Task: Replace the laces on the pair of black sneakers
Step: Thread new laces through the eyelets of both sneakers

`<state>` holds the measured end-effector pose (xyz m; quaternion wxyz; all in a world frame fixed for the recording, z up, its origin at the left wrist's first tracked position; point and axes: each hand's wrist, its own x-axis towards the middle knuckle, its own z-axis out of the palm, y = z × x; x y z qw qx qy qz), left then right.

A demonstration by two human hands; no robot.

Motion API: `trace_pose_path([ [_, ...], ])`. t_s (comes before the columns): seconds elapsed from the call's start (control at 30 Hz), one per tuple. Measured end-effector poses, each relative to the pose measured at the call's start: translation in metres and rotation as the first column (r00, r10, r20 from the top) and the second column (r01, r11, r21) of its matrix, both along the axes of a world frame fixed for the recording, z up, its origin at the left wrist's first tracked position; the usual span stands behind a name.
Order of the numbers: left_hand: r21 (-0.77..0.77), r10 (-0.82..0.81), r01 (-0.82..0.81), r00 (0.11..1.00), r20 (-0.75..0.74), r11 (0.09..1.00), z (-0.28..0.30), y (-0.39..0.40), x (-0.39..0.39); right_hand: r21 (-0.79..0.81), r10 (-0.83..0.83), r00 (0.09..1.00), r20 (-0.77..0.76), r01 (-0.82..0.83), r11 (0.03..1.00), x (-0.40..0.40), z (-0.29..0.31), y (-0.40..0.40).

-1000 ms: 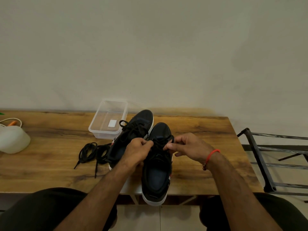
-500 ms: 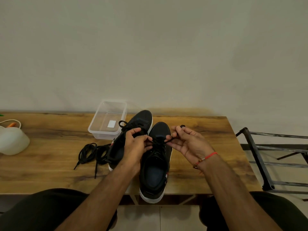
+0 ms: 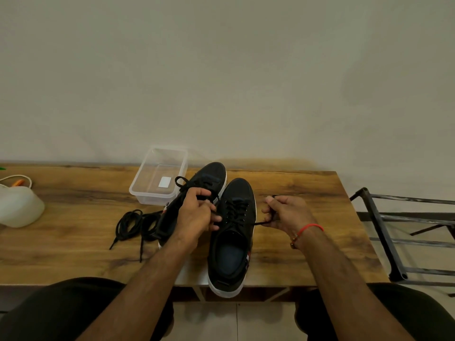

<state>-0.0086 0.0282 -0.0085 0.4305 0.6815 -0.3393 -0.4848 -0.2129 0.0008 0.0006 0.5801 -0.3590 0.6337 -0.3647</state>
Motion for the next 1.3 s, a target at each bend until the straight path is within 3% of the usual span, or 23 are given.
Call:
trace_pose_path([
  [0.07, 0.034, -0.035, 0.036, 0.999, -0.026, 0.999, 0.004, -0.001, 0.002, 0.006, 0.068, 0.974, -0.215, -0.069, 0.998, -0.006, 0.007, -0.001],
  [0.13, 0.063, -0.08, 0.082, 0.996, -0.032, 0.995, 0.007, -0.001, 0.003, 0.075, 0.196, 0.853, -0.485, -0.182, 0.98, -0.011, 0.013, 0.003],
  [0.2, 0.085, -0.109, 0.113, 0.993, -0.046, 0.99, 0.007, -0.001, 0.001, 0.226, 0.339, 0.76, -0.554, -0.255, 0.94, -0.011, 0.018, 0.008],
  [0.3, 0.115, -0.14, 0.15, 0.986, -0.09, 0.982, 0.007, 0.0, -0.002, 0.404, 0.492, 0.747, -0.448, -0.322, 0.856, -0.002, 0.019, 0.015],
  [0.4, 0.129, -0.179, 0.193, 0.978, -0.11, 0.973, 0.009, 0.002, -0.007, 0.414, 0.523, 0.762, -0.382, -0.364, 0.834, 0.003, 0.013, 0.012],
  [0.63, 0.079, -0.142, 0.154, 0.979, -0.146, 0.985, 0.011, 0.001, -0.008, 0.195, 0.342, 0.901, -0.267, -0.297, 0.935, 0.001, -0.002, 0.0],
  [0.73, -0.006, -0.093, 0.093, 0.985, -0.146, 0.996, 0.011, 0.002, -0.009, 0.053, 0.188, 0.98, -0.065, -0.185, 0.981, 0.006, 0.003, 0.001],
  [0.83, -0.183, -0.082, 0.075, 0.996, -0.034, 0.98, 0.01, 0.0, -0.011, -0.023, 0.133, 0.973, 0.191, -0.131, 0.991, 0.014, 0.01, 0.004],
  [0.87, -0.245, -0.089, 0.087, 0.996, 0.004, 0.966, 0.01, -0.001, -0.011, -0.058, 0.179, 0.968, 0.177, -0.171, 0.984, 0.017, 0.01, 0.006],
  [0.93, -0.357, -0.122, 0.122, 0.992, 0.025, 0.926, 0.012, -0.001, -0.012, -0.157, 0.335, 0.942, -0.035, -0.336, 0.929, 0.022, 0.004, 0.008],
  [1.0, -0.442, -0.208, 0.199, 0.978, 0.028, 0.875, 0.015, 0.0, -0.012, -0.236, 0.471, 0.858, -0.206, -0.511, 0.827, 0.027, 0.003, 0.011],
  [1.1, -0.506, -0.375, 0.394, 0.916, 0.144, 0.768, 0.016, 0.003, -0.015, -0.295, 0.547, 0.787, -0.285, -0.615, 0.732, 0.032, 0.003, 0.017],
  [1.2, -0.467, -0.431, 0.528, 0.849, 0.305, 0.709, 0.014, 0.006, -0.014, -0.282, 0.519, 0.799, -0.304, -0.596, 0.752, 0.03, 0.007, 0.016],
  [1.3, -0.293, -0.419, 0.634, 0.726, 0.545, 0.715, 0.016, 0.005, -0.005, -0.195, 0.477, 0.842, -0.25, -0.527, 0.827, 0.025, 0.009, 0.012],
])
